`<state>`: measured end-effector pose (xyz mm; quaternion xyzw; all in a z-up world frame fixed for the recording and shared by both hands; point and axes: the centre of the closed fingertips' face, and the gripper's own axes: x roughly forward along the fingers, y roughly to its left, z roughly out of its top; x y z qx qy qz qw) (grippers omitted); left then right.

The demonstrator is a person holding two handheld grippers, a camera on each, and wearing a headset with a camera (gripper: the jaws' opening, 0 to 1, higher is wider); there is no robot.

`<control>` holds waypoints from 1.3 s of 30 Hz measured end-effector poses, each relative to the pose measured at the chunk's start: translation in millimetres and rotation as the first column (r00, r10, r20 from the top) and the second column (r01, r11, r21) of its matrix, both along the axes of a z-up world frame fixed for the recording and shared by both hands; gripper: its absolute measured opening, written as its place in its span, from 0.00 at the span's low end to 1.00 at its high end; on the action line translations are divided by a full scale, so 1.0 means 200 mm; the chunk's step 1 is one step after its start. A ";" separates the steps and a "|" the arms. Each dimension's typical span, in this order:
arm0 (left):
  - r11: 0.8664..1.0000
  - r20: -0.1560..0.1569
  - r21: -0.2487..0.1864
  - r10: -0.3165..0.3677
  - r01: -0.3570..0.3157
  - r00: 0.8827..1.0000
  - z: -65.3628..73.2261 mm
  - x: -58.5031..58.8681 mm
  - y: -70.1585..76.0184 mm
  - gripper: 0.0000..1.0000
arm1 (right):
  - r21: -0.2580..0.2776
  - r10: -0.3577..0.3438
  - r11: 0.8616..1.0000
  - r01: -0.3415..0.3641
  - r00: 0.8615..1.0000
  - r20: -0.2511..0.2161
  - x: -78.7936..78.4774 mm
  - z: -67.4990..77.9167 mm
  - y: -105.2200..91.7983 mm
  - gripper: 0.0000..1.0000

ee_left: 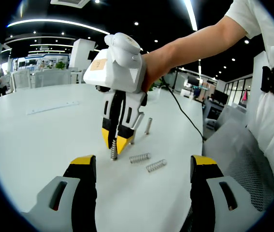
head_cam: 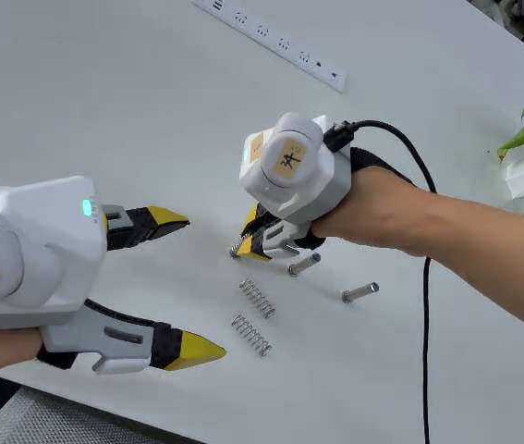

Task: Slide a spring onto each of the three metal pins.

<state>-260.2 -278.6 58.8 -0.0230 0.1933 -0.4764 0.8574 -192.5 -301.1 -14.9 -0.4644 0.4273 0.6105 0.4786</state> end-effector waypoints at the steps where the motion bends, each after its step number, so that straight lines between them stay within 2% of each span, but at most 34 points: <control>1: 1.000 0.000 0.000 0.000 0.000 1.000 0.00 0.00 0.00 0.79 | 0.001 0.000 1.000 0.000 1.000 0.001 0.00 0.00 0.00 0.10; 15: 1.000 0.005 0.016 -0.004 0.004 1.000 0.02 -0.01 0.00 0.78 | 0.030 -0.021 0.999 0.021 1.000 0.007 0.01 0.04 -0.01 0.18; 25: 0.999 0.007 0.039 -0.018 0.018 1.000 0.03 -0.02 -0.01 0.78 | 0.088 -0.063 0.994 0.062 0.998 0.011 0.02 0.11 -0.01 0.26; 35: 0.997 0.006 0.069 -0.022 0.022 1.000 0.05 -0.03 -0.01 0.78 | 0.169 -0.104 0.980 0.101 0.994 0.012 0.00 0.21 -0.02 0.35; 39: 0.996 0.009 0.086 -0.030 0.029 1.000 0.05 -0.03 -0.02 0.78 | 0.214 -0.129 0.969 0.122 0.992 0.017 0.00 0.26 -0.04 0.41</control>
